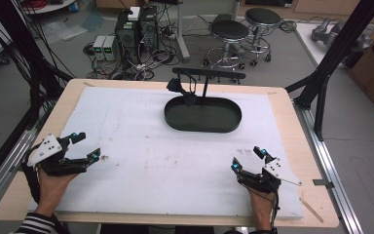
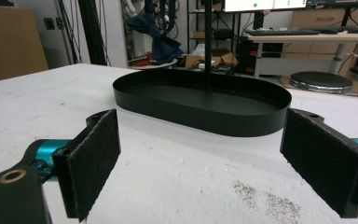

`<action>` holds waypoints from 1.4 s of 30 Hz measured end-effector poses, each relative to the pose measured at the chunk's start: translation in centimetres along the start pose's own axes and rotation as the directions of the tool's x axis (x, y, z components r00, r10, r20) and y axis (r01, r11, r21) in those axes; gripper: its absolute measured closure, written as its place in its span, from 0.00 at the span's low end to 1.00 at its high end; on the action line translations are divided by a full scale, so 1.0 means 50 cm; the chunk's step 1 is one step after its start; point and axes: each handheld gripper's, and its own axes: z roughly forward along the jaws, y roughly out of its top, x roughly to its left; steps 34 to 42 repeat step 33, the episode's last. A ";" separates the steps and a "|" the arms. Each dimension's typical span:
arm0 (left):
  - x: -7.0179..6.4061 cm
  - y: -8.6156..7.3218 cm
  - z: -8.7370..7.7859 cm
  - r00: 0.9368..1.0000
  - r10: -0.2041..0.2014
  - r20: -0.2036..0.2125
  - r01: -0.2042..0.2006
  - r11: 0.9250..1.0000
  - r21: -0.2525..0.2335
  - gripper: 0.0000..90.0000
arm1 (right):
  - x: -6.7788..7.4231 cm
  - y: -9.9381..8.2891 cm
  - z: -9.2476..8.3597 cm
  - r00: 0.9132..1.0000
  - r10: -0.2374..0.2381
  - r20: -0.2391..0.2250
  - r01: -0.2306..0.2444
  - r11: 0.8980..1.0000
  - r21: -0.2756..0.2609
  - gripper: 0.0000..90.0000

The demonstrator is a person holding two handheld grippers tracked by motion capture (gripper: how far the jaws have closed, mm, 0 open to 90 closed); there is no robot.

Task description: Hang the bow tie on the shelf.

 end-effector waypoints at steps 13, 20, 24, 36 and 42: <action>-0.016 -0.052 0.004 0.999 -0.015 -0.035 0.013 0.998 -0.055 0.19 | 0.000 0.000 -0.001 1.000 -0.004 -0.003 0.004 1.000 -0.004 0.12; -0.015 -0.065 0.010 0.999 -0.043 -0.009 0.043 0.999 -0.028 0.19 | 0.001 -0.001 -0.001 1.000 -0.014 -0.001 0.014 1.000 -0.005 0.12; -0.017 -0.066 0.010 0.999 -0.030 -0.012 0.030 0.999 -0.030 0.20 | 0.002 -0.001 -0.001 1.000 -0.021 0.003 0.021 1.000 -0.009 0.12; -0.012 -0.068 0.006 0.998 -0.062 -0.013 0.061 0.997 -0.054 0.19 | 0.013 0.001 0.005 0.997 -0.079 0.002 0.079 0.997 0.025 0.12; -0.012 -0.068 0.006 0.998 -0.062 -0.013 0.061 0.997 -0.054 0.19 | 0.013 0.001 0.005 0.997 -0.079 0.002 0.079 0.997 0.025 0.12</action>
